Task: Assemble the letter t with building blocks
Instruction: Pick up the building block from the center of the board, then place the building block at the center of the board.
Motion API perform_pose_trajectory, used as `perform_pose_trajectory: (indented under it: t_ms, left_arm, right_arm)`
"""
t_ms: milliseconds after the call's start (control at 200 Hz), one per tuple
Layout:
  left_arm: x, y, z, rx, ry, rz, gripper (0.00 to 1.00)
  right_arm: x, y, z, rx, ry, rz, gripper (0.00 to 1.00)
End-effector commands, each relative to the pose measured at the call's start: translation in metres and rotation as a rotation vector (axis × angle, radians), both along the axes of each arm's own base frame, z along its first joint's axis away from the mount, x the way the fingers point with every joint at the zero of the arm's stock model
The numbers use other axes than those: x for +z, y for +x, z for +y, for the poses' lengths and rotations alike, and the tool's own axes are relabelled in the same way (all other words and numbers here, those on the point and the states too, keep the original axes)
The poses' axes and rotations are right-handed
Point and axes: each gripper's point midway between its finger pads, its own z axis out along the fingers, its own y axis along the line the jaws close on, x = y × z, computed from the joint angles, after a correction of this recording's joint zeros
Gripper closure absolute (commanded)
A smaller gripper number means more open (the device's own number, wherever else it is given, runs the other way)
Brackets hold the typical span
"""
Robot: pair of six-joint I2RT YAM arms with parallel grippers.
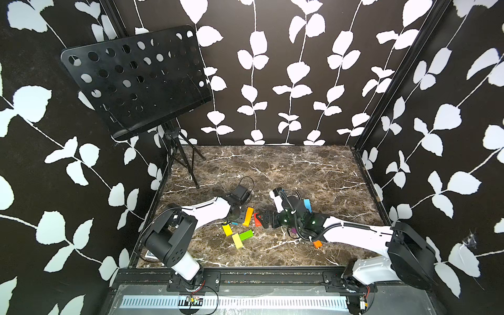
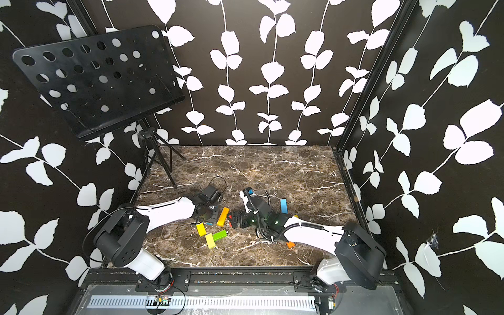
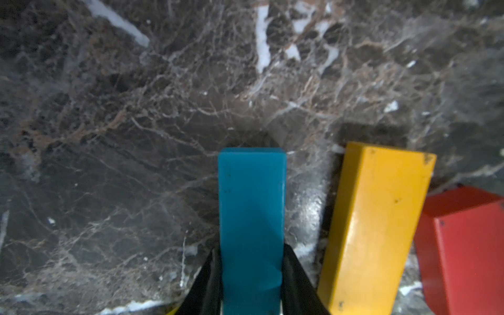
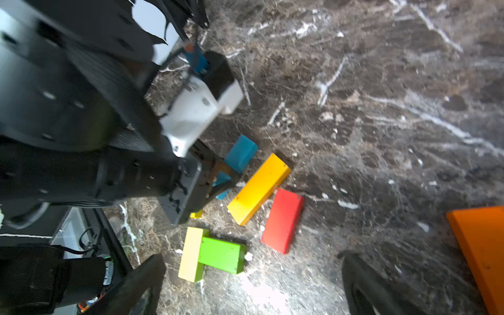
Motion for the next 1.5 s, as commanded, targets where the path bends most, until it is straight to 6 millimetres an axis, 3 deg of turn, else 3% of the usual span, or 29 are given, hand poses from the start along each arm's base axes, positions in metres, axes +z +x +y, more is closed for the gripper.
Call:
perform_pose_trajectory:
  t_ms: [0,265,695,1060,1075,1110,1495]
  left_arm:
    - [0.016,0.014,-0.010,0.013,-0.048,-0.029,0.75]
    - [0.042,0.060,-0.018,0.064,-0.096,-0.080,0.74]
    - [0.033,0.124,-0.030,0.119,-0.093,-0.082,0.75]
    - [0.019,0.146,-0.031,0.136,-0.070,-0.057,0.75]
    - [0.020,0.147,-0.031,0.138,-0.071,-0.059,0.75]
    - [0.019,0.148,-0.032,0.136,-0.068,-0.057,0.75]
    - [0.014,0.159,-0.027,0.142,-0.030,-0.051,0.75]
  right_arm:
    - [0.017,0.011,-0.002,0.003,0.023,-0.023,0.01]
    - [0.037,0.044,-0.020,-0.028,-0.001,-0.061,0.01]
    - [0.027,0.082,-0.009,-0.005,0.014,-0.022,0.01]
    - [0.018,0.098,-0.011,-0.011,0.040,0.009,0.01]
    - [0.008,0.099,-0.010,-0.011,0.029,0.029,0.01]
    - [0.006,0.100,-0.010,-0.011,0.033,0.034,0.01]
    - [0.000,0.101,-0.013,-0.013,0.048,0.053,0.01]
